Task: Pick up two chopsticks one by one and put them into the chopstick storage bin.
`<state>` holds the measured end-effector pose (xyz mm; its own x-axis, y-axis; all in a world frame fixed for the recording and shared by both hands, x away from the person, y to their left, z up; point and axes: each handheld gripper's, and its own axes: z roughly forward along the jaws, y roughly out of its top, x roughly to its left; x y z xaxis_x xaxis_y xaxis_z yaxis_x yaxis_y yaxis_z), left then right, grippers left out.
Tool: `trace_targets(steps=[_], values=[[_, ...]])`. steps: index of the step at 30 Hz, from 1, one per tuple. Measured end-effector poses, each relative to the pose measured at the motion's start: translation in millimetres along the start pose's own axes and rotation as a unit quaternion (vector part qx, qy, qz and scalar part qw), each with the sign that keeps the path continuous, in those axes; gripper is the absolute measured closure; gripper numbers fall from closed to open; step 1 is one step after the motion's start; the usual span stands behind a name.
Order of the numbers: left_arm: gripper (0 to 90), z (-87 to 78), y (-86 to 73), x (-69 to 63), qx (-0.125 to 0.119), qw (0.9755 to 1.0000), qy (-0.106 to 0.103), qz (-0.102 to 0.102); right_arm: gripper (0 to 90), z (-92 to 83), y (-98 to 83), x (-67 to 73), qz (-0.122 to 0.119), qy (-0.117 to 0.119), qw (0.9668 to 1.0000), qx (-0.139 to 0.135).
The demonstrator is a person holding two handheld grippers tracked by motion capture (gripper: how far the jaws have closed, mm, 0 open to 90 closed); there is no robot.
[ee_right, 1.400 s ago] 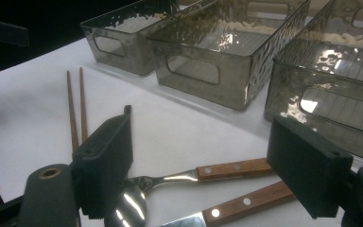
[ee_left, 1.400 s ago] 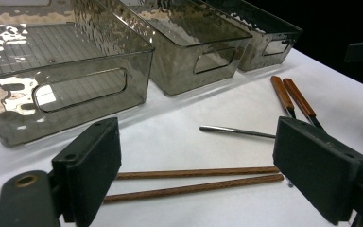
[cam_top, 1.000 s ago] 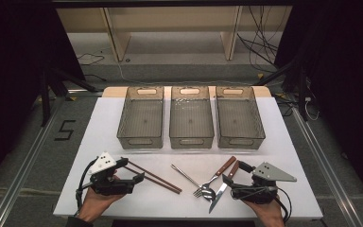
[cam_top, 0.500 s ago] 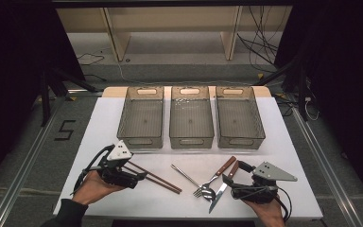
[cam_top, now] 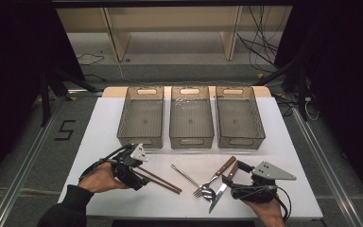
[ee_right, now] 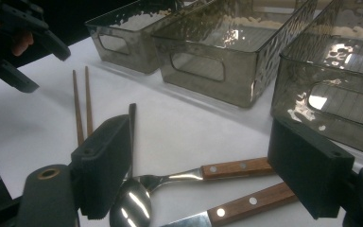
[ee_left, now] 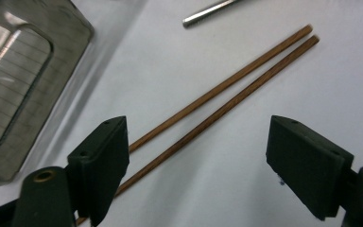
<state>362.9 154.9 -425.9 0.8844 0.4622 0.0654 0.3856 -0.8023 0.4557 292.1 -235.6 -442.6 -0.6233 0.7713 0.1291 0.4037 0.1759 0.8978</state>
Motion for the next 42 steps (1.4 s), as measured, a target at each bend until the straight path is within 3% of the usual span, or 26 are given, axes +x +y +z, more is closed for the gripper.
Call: trace_targets(steps=[11, 20, 23, 28, 35, 39, 42], values=[[32.2, 22.3, -3.1, 8.5, 0.049, 0.9976, -0.025, 0.042, 23.4, 0.9, 0.0, -0.4, 0.003, 0.002, 1.0, 0.003], [40.1, 29.1, -2.2, 9.3, 0.056, 0.996, -0.032, 0.062, 23.4, 1.5, 0.0, -0.3, 0.003, 0.003, 1.0, 0.005], [43.2, 30.9, -1.0, 10.0, 0.069, 0.9936, -0.033, 0.083, 23.4, 1.8, -0.1, -0.4, 0.002, 0.004, 1.0, 0.006], [46.7, 34.7, 1.0, 10.2, 0.084, 0.9911, -0.033, 0.098, 23.5, 2.3, -0.3, -0.7, 0.002, 0.005, 1.0, 0.007], [49.8, 40.0, 2.1, 10.7, 0.094, 0.9886, -0.037, 0.111, 23.5, 2.8, -0.4, -1.0, 0.004, 0.008, 0.9999, 0.008], [52.7, 41.5, 0.9, 10.3, 0.098, 0.9884, -0.042, 0.108, 23.6, 2.8, -0.5, -1.3, 0.005, 0.008, 0.9999, 0.008], [53.9, 40.3, 1.4, 8.6, 0.112, 0.986, -0.04, 0.117, 23.6, 2.9, -0.5, -1.6, 0.006, 0.008, 0.9999, 0.009]])
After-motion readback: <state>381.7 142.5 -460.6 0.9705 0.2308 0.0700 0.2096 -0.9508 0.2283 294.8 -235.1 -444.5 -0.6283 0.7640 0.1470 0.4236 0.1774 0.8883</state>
